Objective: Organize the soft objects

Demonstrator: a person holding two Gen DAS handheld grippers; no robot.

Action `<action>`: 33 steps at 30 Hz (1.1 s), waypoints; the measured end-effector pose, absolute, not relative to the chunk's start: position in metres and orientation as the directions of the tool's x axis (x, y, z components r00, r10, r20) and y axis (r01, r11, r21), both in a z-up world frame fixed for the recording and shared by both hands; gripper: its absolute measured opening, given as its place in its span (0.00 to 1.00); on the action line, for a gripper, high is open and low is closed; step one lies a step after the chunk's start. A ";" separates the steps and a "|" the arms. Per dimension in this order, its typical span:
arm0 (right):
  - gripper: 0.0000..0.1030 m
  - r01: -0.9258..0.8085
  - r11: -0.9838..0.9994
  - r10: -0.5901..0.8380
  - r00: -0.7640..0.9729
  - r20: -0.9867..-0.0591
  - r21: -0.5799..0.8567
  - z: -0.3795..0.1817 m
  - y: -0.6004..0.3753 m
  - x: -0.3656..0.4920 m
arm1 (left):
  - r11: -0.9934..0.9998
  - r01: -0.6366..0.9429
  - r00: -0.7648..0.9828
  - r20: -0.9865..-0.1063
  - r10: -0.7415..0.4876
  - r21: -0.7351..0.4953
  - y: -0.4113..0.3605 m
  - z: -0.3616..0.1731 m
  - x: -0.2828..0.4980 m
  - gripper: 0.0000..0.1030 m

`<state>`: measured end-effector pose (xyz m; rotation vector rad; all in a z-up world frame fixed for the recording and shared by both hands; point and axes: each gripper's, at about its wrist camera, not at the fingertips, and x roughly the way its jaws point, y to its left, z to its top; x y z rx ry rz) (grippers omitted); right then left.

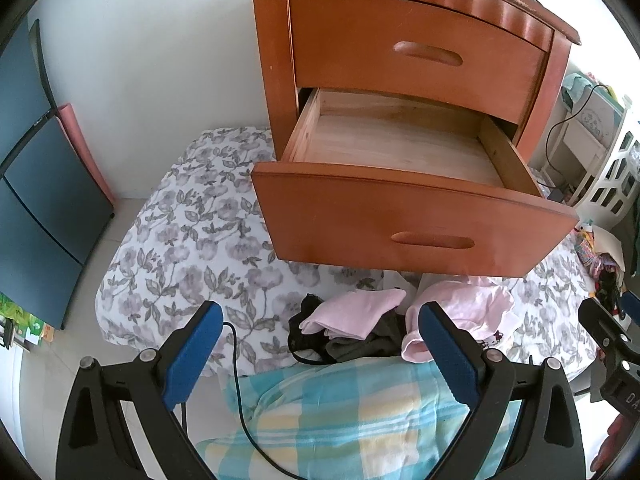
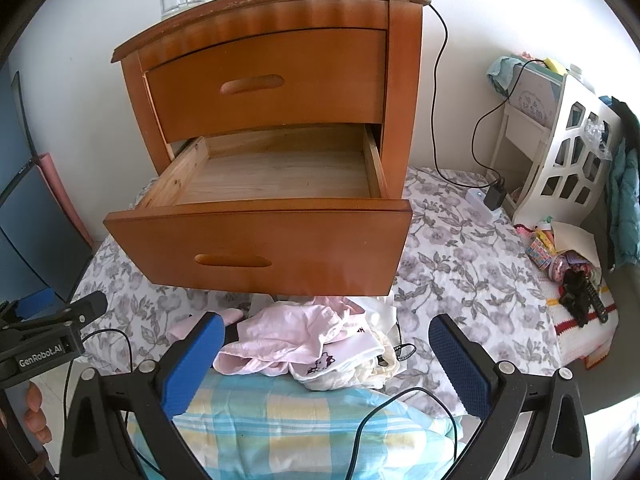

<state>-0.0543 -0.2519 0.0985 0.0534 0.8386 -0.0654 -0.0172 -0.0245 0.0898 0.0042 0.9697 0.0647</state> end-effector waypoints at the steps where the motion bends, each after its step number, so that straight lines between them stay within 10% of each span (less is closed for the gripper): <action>1: 1.00 0.079 0.997 -0.037 0.666 -0.745 0.021 0.098 -0.252 -0.054 | 0.998 -0.053 0.564 -0.824 0.056 0.032 -0.024 0.090 -0.017 0.95; 33: 1.00 0.079 0.997 -0.036 0.663 -0.748 0.023 0.096 -0.252 -0.054 | 0.997 -0.072 0.549 -0.834 0.063 0.028 -0.022 0.087 -0.016 0.95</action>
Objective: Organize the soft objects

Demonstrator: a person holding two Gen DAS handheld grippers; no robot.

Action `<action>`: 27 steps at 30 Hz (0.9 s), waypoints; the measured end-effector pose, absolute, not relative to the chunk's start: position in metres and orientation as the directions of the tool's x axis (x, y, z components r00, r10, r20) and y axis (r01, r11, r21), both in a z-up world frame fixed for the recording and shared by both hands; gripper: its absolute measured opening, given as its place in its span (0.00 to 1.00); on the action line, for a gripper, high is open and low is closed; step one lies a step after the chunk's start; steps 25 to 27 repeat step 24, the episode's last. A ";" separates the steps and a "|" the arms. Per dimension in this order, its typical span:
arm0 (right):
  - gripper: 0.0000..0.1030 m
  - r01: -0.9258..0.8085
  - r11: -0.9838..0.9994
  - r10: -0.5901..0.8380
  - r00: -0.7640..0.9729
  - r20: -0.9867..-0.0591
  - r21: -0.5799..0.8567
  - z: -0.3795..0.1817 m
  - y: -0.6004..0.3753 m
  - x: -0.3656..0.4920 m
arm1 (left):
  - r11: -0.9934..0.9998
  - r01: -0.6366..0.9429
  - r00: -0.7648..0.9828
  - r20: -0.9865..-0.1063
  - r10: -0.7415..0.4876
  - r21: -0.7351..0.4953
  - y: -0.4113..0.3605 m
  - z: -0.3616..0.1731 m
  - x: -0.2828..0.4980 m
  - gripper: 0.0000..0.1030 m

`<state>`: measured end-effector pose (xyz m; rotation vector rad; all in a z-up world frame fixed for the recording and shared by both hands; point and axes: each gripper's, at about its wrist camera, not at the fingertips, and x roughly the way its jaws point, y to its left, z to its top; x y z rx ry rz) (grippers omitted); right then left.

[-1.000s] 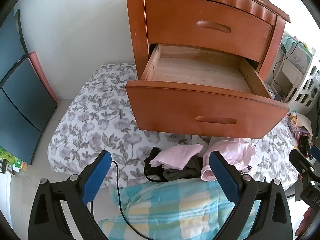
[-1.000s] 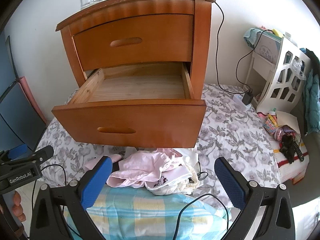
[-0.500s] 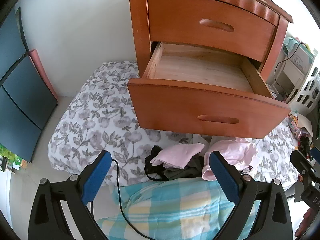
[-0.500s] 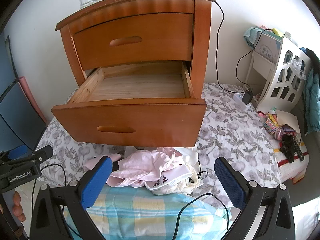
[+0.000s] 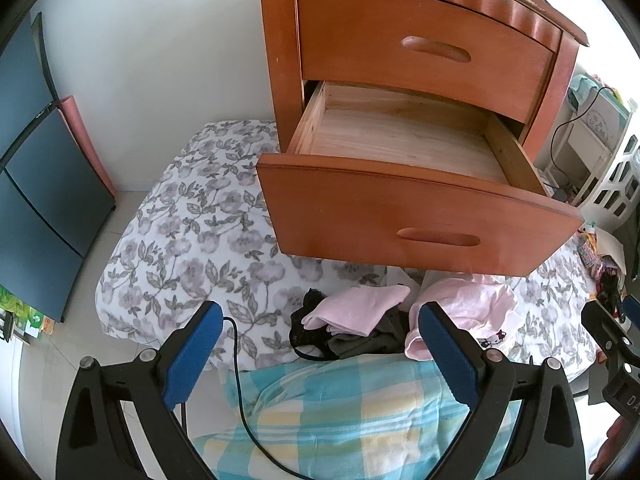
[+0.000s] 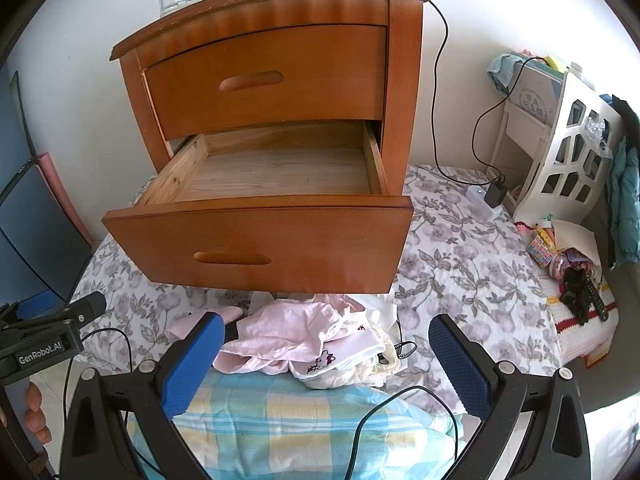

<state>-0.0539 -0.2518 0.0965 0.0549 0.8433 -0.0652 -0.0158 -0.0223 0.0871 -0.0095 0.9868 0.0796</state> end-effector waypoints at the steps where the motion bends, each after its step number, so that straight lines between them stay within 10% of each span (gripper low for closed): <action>1: 1.00 0.079 0.997 -0.035 0.663 -0.748 0.023 0.097 -0.252 -0.054 | 0.997 -0.071 0.549 -0.834 0.063 0.028 -0.022 0.087 -0.016 0.95; 27: 1.00 0.073 0.997 -0.029 0.653 -0.757 0.025 0.094 -0.250 -0.051 | 0.997 -0.066 0.549 -0.834 0.058 0.027 -0.022 0.085 -0.016 0.95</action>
